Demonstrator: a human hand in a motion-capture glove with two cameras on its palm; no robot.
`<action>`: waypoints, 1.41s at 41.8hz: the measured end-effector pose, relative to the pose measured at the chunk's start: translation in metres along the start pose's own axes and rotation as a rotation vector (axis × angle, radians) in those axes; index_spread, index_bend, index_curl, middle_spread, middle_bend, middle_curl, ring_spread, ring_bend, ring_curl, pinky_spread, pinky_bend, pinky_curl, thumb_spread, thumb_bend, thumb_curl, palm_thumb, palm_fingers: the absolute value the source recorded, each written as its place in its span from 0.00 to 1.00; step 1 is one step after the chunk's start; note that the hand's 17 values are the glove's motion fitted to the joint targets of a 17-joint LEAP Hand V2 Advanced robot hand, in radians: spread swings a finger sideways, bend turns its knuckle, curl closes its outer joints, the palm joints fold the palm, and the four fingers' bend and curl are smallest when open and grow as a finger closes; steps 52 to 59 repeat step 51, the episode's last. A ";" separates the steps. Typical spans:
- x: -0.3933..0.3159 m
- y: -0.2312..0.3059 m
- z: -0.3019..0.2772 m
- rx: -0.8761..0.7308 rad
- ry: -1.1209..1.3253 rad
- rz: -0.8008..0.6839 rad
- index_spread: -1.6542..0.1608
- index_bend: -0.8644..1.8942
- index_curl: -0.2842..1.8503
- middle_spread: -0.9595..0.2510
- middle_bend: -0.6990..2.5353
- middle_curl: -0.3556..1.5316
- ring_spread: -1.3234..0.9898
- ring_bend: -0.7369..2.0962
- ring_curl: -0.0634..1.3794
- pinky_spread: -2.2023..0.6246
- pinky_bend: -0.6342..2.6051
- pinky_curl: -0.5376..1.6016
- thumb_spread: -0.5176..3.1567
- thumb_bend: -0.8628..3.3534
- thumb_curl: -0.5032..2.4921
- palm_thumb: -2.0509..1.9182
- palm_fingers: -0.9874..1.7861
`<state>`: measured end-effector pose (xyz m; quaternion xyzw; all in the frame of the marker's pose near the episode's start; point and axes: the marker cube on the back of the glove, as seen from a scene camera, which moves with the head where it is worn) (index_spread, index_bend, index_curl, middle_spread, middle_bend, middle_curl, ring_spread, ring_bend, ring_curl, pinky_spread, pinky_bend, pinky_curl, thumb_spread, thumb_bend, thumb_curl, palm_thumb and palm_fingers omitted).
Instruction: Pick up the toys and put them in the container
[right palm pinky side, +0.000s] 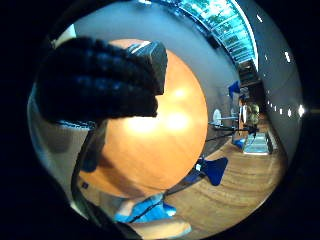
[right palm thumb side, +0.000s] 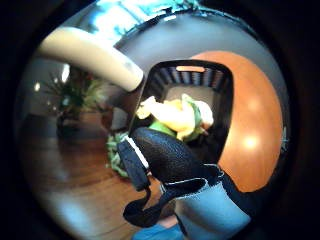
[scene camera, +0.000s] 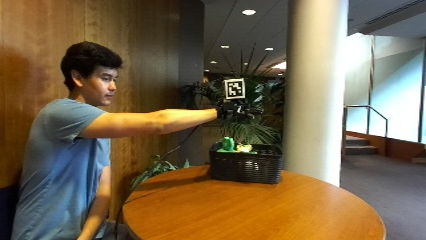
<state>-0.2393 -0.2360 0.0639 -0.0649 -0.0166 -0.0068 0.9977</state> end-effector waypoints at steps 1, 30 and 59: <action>0.003 0.001 -0.001 0.002 0.021 0.011 0.76 0.36 0.28 0.82 0.26 0.45 0.58 0.43 0.22 0.78 0.64 0.47 0.42 0.18 0.27 0.48 0.30; 0.241 0.113 0.017 0.037 0.055 0.113 0.76 0.35 0.25 0.85 0.27 0.39 0.61 0.37 0.20 0.82 0.60 0.43 0.43 0.19 0.23 0.49 0.31; 0.252 0.153 0.034 0.021 0.040 0.072 0.76 0.36 0.25 0.85 0.27 0.37 0.60 0.37 0.21 0.82 0.58 0.41 0.44 0.19 0.22 0.49 0.32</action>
